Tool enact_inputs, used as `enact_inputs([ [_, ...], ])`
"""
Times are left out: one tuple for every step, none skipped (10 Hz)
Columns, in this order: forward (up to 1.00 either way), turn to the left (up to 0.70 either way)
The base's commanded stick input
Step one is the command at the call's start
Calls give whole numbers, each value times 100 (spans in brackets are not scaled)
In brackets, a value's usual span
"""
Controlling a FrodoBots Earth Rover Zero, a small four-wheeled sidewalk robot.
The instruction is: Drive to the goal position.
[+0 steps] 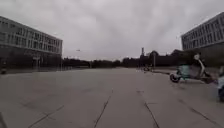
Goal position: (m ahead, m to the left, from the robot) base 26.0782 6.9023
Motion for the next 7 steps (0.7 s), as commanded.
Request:
enact_inputs([
  [0,0],
  [0,0],
  [0,0],
  [0,0],
  [0,0],
  [0,0],
  [4,0],
])
